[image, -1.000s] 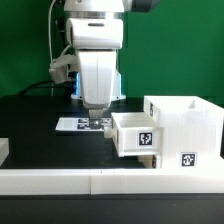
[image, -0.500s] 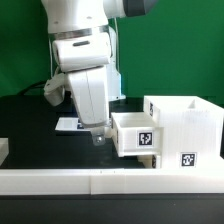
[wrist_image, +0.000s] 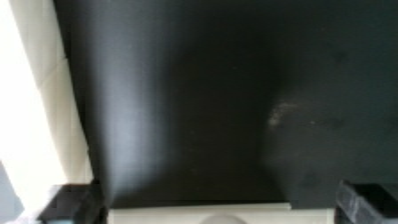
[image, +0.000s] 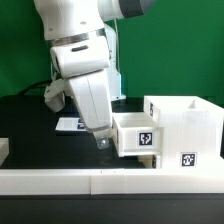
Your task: Assemble drawer
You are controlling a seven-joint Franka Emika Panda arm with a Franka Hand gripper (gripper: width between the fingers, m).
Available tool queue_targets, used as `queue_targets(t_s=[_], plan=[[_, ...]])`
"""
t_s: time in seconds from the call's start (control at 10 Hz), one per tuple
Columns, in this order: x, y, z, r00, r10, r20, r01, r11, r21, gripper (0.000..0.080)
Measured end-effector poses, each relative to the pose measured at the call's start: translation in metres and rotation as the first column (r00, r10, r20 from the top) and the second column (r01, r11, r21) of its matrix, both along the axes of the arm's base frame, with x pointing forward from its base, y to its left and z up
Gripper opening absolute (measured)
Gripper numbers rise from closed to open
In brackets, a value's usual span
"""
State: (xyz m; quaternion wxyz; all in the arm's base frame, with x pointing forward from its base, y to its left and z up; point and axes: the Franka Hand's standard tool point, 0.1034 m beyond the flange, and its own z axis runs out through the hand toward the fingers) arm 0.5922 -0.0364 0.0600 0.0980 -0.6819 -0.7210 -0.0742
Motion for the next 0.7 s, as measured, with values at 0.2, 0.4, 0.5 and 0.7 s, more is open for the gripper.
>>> queue_targets(t_s=[0.2,0.4,0.5,0.7], plan=[[0.001,0.018,0.002,1.000,0.006,-0.003,-0.006,1.000,0.010,0.0649],[0.001,0.036,0.003,1.000,-0.024,-0.016,0.024,1.000,0.016,0.0649],[0.000,0.046,0.003,0.999,-0.035,-0.024,0.036,0.999,0.020,0.0649],[0.000,0.066,0.002,0.999,-0.034,-0.033,0.035,0.999,0.031,0.0649]])
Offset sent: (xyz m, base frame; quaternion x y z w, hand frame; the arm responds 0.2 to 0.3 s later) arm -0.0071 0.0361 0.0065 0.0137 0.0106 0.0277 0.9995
